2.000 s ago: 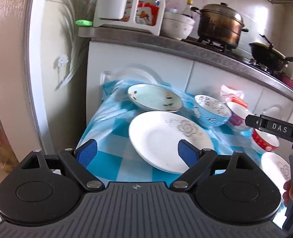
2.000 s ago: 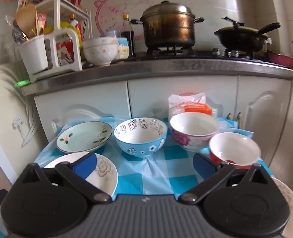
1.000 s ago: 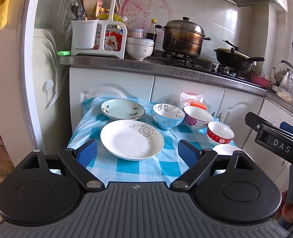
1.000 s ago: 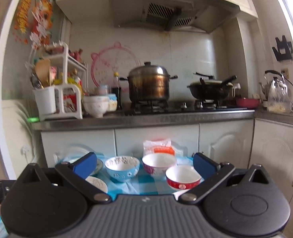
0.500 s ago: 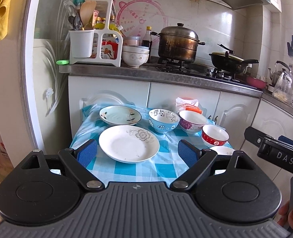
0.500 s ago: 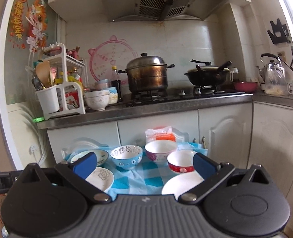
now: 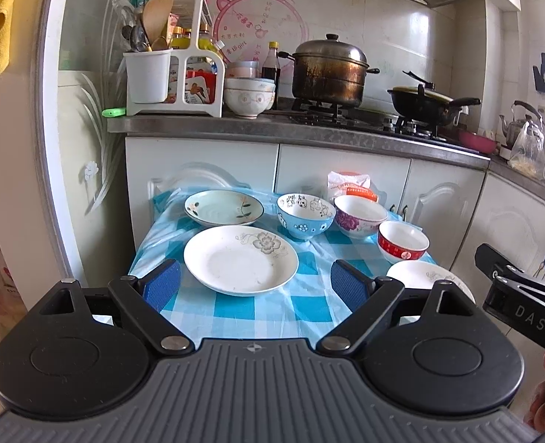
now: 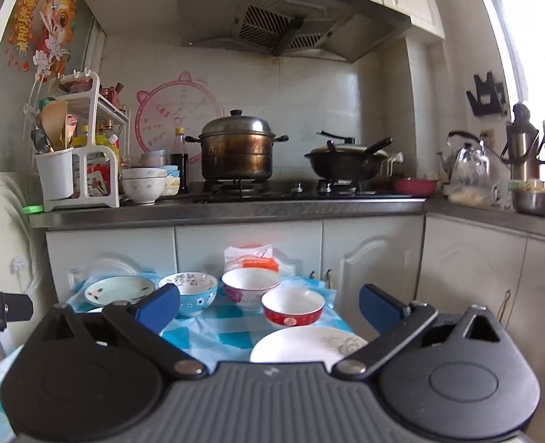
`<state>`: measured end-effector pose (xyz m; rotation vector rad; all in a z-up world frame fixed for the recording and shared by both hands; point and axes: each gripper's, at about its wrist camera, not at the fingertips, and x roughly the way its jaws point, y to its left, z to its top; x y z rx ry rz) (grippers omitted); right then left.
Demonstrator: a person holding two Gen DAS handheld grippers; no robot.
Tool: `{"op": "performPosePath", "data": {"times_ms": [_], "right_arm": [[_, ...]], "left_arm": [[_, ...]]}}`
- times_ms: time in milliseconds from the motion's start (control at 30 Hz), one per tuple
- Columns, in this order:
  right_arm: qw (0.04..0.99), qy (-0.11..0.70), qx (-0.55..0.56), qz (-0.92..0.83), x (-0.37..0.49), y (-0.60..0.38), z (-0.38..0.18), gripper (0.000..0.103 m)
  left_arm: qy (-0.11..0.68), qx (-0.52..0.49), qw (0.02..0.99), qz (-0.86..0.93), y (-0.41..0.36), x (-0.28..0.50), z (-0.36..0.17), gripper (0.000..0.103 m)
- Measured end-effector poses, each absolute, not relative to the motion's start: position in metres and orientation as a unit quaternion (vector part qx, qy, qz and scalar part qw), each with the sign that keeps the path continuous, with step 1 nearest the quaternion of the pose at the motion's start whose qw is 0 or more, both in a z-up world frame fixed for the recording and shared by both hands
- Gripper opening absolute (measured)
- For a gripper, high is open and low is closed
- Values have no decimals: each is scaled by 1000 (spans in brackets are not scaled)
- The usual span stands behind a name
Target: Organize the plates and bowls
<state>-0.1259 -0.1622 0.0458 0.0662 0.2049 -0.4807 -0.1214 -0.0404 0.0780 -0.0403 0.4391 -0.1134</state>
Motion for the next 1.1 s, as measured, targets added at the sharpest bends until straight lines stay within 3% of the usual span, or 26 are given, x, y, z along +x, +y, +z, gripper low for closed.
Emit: {"op": "performPosePath", "data": {"times_ms": [700, 1100], "right_arm": [[959, 213, 70, -172, -115, -151, 8, 102], [954, 237, 93, -162, -153, -133, -24, 102]], "left_arm": [[245, -18, 967, -67, -39, -105, 64, 103], [263, -31, 962, -68, -32, -92, 51, 103]]}}
